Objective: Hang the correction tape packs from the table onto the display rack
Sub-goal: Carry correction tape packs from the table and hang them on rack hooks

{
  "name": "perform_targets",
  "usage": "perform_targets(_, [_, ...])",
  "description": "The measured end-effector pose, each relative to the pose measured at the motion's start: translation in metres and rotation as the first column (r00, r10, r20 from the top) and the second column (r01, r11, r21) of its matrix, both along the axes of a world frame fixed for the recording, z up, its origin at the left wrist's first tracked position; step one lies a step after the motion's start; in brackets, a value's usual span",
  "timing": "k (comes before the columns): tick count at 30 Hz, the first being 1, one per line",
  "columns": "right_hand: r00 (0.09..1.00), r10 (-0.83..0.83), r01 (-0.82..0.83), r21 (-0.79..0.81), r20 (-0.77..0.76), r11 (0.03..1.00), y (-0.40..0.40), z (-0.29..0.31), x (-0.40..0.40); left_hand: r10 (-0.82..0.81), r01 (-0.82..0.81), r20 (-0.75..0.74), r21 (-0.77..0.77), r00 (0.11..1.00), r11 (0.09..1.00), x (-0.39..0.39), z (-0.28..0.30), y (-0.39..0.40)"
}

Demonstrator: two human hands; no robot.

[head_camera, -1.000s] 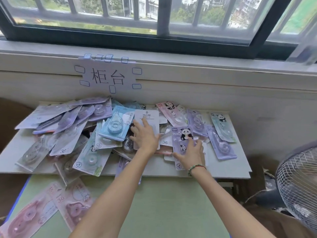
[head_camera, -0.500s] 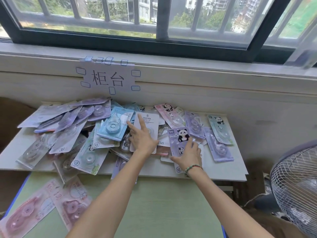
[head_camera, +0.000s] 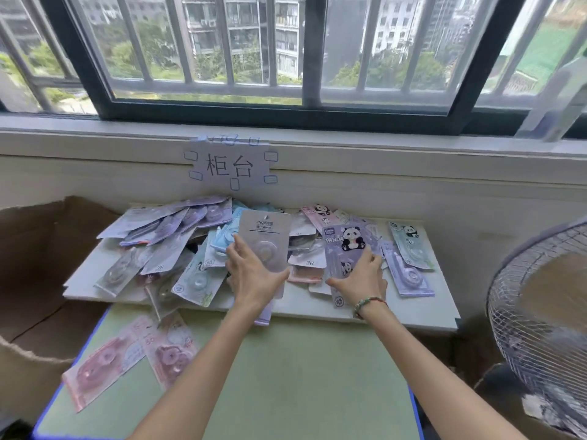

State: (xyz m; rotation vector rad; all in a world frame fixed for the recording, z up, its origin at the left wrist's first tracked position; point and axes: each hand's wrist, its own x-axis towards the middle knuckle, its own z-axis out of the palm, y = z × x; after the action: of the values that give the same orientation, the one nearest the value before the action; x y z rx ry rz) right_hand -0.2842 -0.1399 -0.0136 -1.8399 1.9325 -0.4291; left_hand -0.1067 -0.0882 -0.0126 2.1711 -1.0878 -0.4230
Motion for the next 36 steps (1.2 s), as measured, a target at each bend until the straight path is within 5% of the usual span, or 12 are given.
perform_targets(11, [0.967,-0.254,0.254,-0.236,0.032,0.938,0.136,0.051,-0.029,-0.315,0.305,-0.053,-0.137,0.948,0.942,-0.028,0.032,0.088])
perform_targets(18, [0.859,-0.505,0.507,-0.285,0.088,0.813,0.273,0.071,-0.070,-0.596,0.560,-0.063,-0.274,0.801,0.782,-0.076,0.054,0.174])
perform_targets(27, [0.543,-0.829,0.801,-0.380,0.135,0.463,0.458,0.102,-0.183,-0.880,0.826,-0.052,-0.322,0.472,0.462,-0.226,0.093,0.292])
perform_targets(36, [0.057,-0.979,0.910,-0.414,0.193,-0.029,0.711,0.123,-0.324,-0.993,0.947,-0.022,-0.300,0.112,0.114,-0.420,0.116,0.488])
